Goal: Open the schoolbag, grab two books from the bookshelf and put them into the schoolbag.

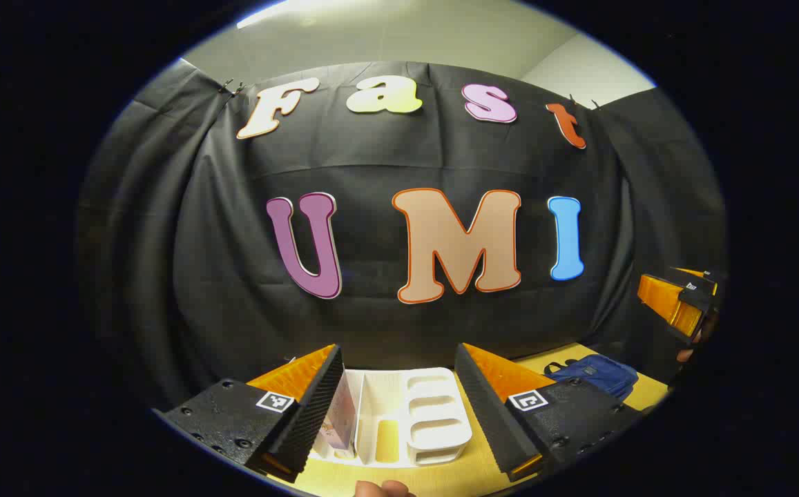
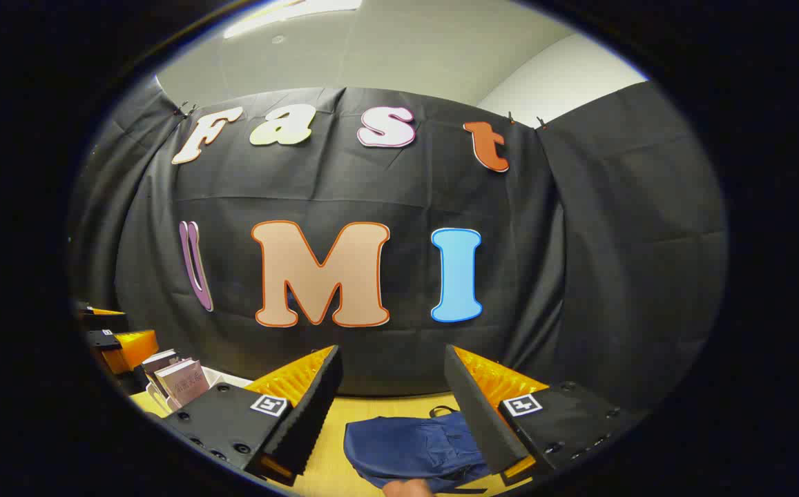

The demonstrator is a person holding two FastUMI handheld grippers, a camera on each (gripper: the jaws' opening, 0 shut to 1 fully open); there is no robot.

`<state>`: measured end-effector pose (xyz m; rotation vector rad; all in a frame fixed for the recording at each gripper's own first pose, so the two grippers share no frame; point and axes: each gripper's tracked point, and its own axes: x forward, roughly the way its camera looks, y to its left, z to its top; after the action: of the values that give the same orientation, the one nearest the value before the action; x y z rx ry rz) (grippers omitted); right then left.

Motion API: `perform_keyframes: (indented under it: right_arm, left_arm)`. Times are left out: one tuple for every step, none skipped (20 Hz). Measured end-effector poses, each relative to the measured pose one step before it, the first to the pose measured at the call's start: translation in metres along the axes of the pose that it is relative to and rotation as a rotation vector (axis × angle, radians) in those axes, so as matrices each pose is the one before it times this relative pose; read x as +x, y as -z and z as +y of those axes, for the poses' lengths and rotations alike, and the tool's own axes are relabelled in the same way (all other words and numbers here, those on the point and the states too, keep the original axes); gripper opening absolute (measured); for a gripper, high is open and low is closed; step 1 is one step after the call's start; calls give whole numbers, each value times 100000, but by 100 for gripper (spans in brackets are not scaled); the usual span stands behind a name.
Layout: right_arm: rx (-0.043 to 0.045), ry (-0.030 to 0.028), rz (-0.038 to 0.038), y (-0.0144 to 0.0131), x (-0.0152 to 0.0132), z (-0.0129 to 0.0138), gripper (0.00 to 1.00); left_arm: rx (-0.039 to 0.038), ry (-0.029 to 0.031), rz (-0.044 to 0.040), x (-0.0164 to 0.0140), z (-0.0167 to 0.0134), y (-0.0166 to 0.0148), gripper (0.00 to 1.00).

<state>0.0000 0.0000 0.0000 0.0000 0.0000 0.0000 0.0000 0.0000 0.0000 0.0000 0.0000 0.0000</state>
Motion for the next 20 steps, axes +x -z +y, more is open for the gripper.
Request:
perform_keyframes:
  right_arm:
    - [-124,-217,204,0,118,22,93]
    - [1,-354,39,-25,26,65,93]
    - [59,-164,-36,5,63,52,93]
    - [268,-15,-19,61,23,-91,93]
    - [533,-72,56,-50,70,65,93]
    - [728,-3,76,99,138,-26,93]
    - [1110,-313,123,-79,185,48,93]
    - [996,330,163,36,117,-160,93]
    - [463,-124,62,-59,64,-37,93]
    - [-107,62,-152,-87,10,-29,93]
    - [-259,16,-225,-108,41,-88,96]
    - [-175,-283,-133,9,137,94,96]
    - [-226,363,363,40,178,-43,93]
    - [311,-3,313,82,-4,-67,96]
    - [729,-136,138,-48,122,112,96]
    - [601,119,58,112,103,-126,98]
    - [366,-51,-13,-80,138,8,99]
    - [117,0,-215,-56,-7,-24,93]
    - [-286,216,-136,-60,146,-107,96]
    - [-342,-60,252,134,174,-68,93]
  left_arm:
    - [380,-393,67,69,61,112,99]
    - [459,-542,-138,72,99,-52,96]
    - [390,-465,63,-53,84,-91,98]
    - [284,-355,96,42,46,25,98]
    - [173,-316,-23,-4,85,50,98]
    - [159,-338,-31,-9,70,-88,98]
    - [190,-170,227,25,40,133,98]
    - [40,-421,-42,20,111,15,98]
    - [-79,-11,247,10,-54,65,99]
    - [114,-458,273,68,156,49,96]
    - [-46,-369,-77,-4,138,17,98]
    - [118,-311,-154,38,-17,-55,99]
    - [41,-161,-366,2,78,-118,96]
    - [62,-161,-208,-9,-18,-145,99]
    - [175,4,36,44,-123,143,96]
    - [57,-9,-12,44,-110,-81,96]
    - [-7,33,-62,14,8,29,95]
    - [29,-106,-152,39,-18,-123,95]
    - [7,-66,-14,34,-82,53,95]
    - [-8,141,458,56,-55,56,98]
